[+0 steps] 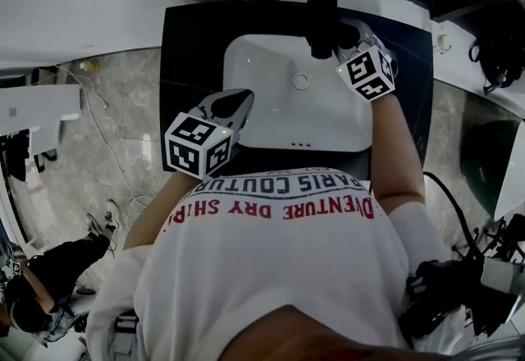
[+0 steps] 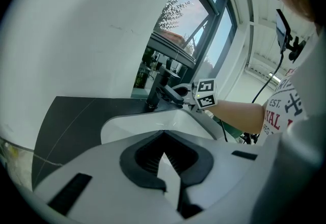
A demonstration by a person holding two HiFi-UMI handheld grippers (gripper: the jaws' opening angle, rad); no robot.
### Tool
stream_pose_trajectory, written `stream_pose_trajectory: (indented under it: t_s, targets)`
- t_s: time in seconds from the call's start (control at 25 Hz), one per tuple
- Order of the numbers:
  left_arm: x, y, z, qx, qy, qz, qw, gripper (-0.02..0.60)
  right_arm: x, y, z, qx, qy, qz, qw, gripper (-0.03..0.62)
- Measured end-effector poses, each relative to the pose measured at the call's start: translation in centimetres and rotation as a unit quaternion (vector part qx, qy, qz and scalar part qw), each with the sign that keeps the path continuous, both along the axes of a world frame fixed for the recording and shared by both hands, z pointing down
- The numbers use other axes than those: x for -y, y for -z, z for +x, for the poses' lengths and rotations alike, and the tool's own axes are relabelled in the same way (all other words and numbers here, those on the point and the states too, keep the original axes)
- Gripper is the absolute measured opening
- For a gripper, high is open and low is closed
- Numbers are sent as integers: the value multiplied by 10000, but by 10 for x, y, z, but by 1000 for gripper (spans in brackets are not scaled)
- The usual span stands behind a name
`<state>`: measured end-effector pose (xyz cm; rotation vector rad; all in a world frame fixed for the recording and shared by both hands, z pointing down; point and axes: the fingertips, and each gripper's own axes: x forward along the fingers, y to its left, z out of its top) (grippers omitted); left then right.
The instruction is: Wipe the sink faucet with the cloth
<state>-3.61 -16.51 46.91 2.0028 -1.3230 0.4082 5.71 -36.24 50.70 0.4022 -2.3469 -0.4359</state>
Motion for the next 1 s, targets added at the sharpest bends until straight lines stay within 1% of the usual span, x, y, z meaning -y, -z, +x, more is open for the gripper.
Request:
stream_pose_trajectory:
  t_s: [0.12, 0.2, 0.4, 0.56, 0.68, 0.8, 0.88, 0.96, 1.0]
  targets:
    - [0, 3, 6, 1, -78, 36, 10000, 2, -7, 0, 4, -51, 84, 30, 9999, 72]
    - [-1, 3, 7, 3, -114, 53, 9999, 1, -16, 0, 7, 1, 122, -11, 9999, 72]
    - [-5, 0, 12, -11, -186, 36, 9998, 2, -45, -4, 20, -7, 81, -60, 9999, 72]
    - [-7, 0, 13, -59, -180, 61, 9998, 2, -70, -11, 24, 15, 27, -261, 9997, 72]
    - [-9, 5, 15, -107, -207, 162, 9996, 2, -80, -14, 30, 93, -174, -462, 9987, 72]
    - [-13, 12, 15, -137, -210, 257, 9994, 2, -93, -12, 37, 302, -415, -750, 9959, 72]
    - [-17, 16, 13, -148, -196, 319, 9992, 2, -108, -6, 39, 553, -539, -973, 9923, 72]
    - [-22, 21, 11, -164, -177, 388, 9990, 2, -125, 6, 37, 997, -671, -1218, 9852, 72]
    - [-24, 23, 10, -182, -166, 424, 9988, 2, -133, 14, 33, 1282, -733, -1343, 9799, 72]
